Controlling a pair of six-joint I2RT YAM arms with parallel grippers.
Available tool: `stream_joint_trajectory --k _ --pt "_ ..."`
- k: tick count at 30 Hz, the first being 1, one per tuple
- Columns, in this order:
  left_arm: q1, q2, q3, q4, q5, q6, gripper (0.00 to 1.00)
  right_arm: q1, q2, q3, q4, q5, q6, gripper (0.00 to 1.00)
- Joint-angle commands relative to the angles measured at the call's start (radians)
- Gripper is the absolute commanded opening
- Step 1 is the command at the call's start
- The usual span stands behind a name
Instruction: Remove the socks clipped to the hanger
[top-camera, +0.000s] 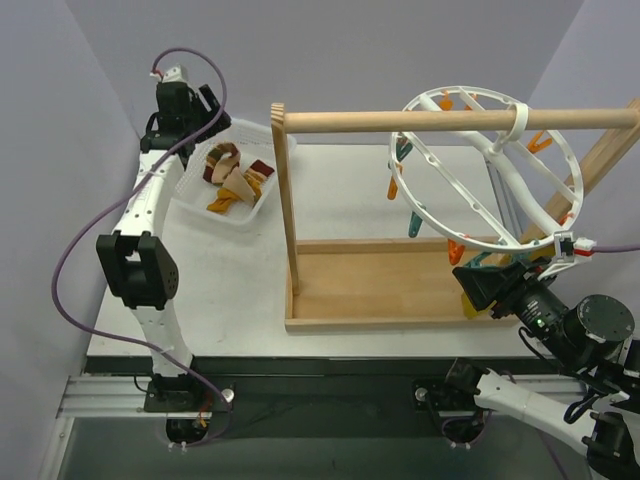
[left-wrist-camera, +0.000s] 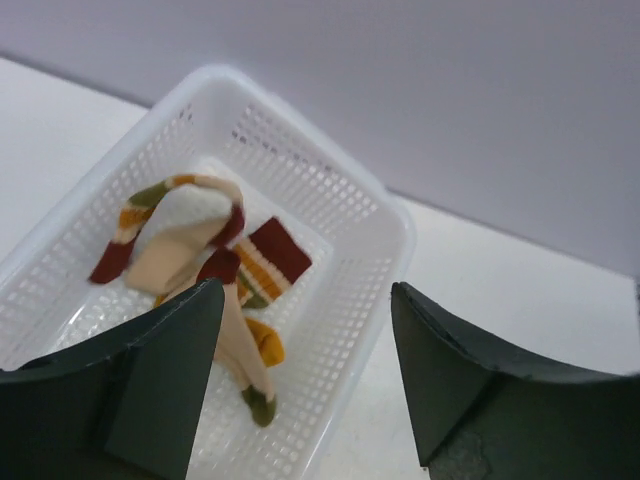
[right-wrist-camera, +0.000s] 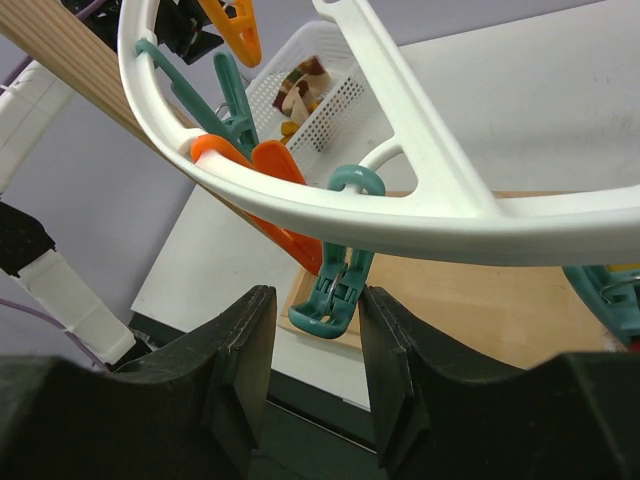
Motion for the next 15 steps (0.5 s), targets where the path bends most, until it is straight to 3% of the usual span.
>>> stream_joint_trajectory --k 1,10,15 --pt "-0.025 -0.083 -0.056 -0.120 0.056 -0.018 0.82 0.010 0.041 0.011 0.019 0.007 0.021 0.39" --pt "-0.145 -0.692 -0.896 0.266 0.043 -0.127 0.74 0.010 0.038 0.006 0.016 -0.005 0.044 0.39" --pt "-0.305 -0.985 -1.185 0.345 0.063 -0.174 0.61 0.010 0.054 0.018 0.016 -0.008 0.041 0.40"
